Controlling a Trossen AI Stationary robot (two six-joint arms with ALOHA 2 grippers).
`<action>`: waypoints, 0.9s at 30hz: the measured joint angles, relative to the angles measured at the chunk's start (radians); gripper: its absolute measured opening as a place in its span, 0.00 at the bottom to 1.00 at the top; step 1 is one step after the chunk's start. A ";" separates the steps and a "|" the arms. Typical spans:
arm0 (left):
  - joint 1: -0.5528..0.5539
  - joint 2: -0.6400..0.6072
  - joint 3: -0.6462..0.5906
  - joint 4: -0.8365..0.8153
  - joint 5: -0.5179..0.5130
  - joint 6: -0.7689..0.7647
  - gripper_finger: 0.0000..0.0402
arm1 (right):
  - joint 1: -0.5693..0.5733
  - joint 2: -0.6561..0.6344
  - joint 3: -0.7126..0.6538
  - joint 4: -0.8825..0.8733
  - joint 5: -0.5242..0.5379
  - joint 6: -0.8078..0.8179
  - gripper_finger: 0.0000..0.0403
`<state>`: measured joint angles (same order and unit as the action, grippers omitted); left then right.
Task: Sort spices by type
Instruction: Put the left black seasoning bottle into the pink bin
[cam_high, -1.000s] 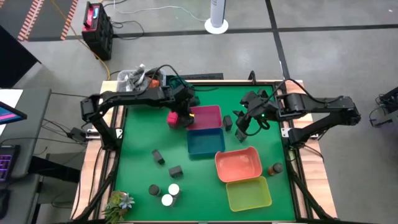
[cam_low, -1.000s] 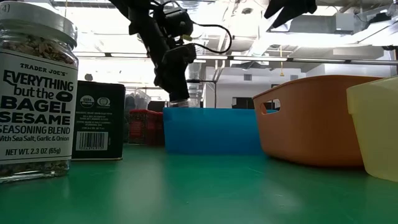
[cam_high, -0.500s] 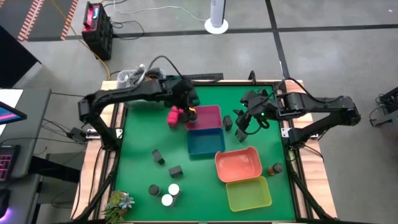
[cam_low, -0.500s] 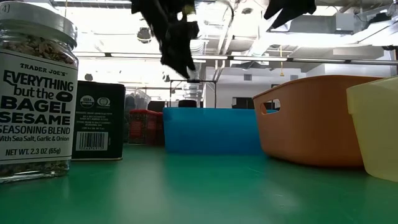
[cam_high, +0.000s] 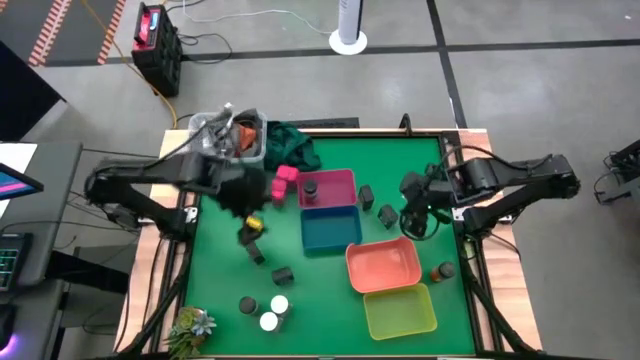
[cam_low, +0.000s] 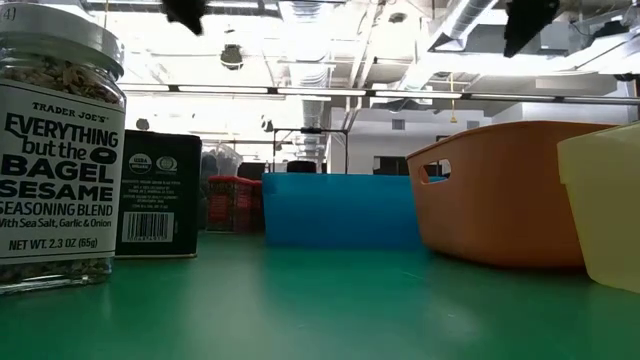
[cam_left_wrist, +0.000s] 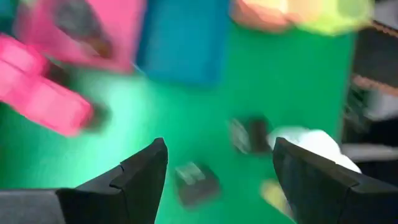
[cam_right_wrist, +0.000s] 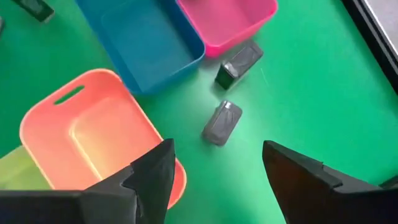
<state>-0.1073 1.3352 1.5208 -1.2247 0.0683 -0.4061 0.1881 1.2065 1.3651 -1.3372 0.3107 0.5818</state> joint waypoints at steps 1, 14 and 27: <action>-0.050 -0.002 -0.001 -0.023 0.008 -0.046 0.69 | -0.002 0.001 0.000 0.004 0.001 -0.003 0.67; -0.631 0.144 -0.002 -0.010 -0.194 -0.444 0.69 | -0.071 0.001 0.000 0.124 0.089 -0.025 0.67; -0.655 0.320 -0.070 0.127 -0.174 -0.398 0.69 | -0.127 0.001 0.000 0.173 0.113 -0.115 0.67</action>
<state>-0.7622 1.6549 1.4504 -1.0974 -0.1060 -0.8041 0.0610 1.2076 1.3651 -1.1641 0.4240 0.4673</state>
